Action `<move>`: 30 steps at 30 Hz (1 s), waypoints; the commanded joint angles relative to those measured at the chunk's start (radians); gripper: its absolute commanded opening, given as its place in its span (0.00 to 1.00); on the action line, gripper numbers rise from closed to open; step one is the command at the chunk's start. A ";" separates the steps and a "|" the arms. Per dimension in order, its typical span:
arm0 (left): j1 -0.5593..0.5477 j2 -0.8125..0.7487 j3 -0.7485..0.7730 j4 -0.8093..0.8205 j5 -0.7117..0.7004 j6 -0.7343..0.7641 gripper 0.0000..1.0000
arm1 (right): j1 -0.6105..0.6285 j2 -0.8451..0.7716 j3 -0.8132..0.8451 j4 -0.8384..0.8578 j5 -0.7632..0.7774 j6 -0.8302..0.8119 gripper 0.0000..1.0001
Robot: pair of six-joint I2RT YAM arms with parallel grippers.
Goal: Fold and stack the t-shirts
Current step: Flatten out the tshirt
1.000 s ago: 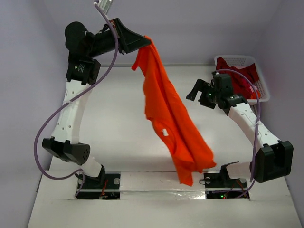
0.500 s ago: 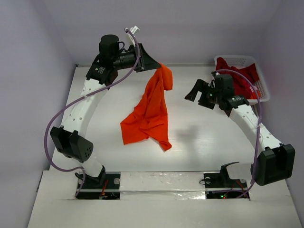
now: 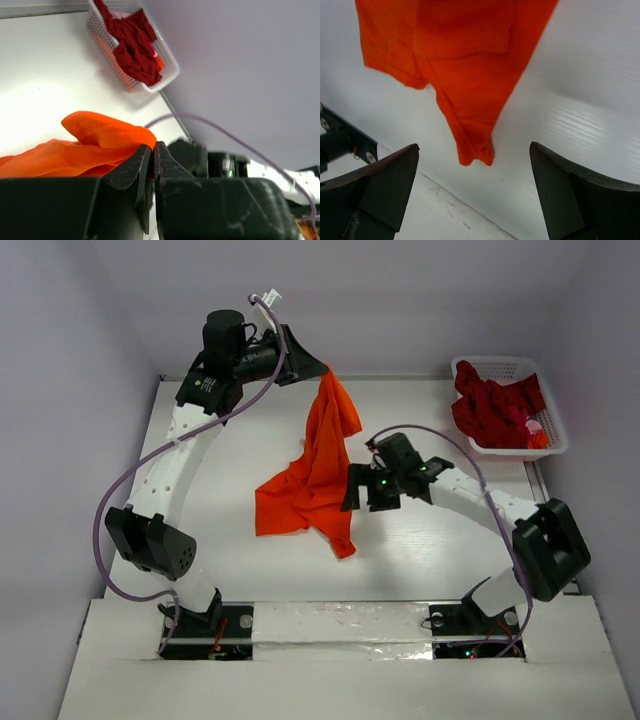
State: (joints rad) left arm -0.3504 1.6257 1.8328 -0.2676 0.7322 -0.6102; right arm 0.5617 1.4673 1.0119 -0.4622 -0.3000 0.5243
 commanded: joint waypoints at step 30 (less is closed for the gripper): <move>0.045 -0.049 0.005 0.025 0.001 -0.011 0.00 | 0.003 0.300 0.154 0.235 0.003 0.132 0.95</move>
State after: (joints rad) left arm -0.3115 1.6352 1.8328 -0.2817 0.7067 -0.6216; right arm 0.5880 1.7557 1.1828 -0.2962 -0.3031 0.6373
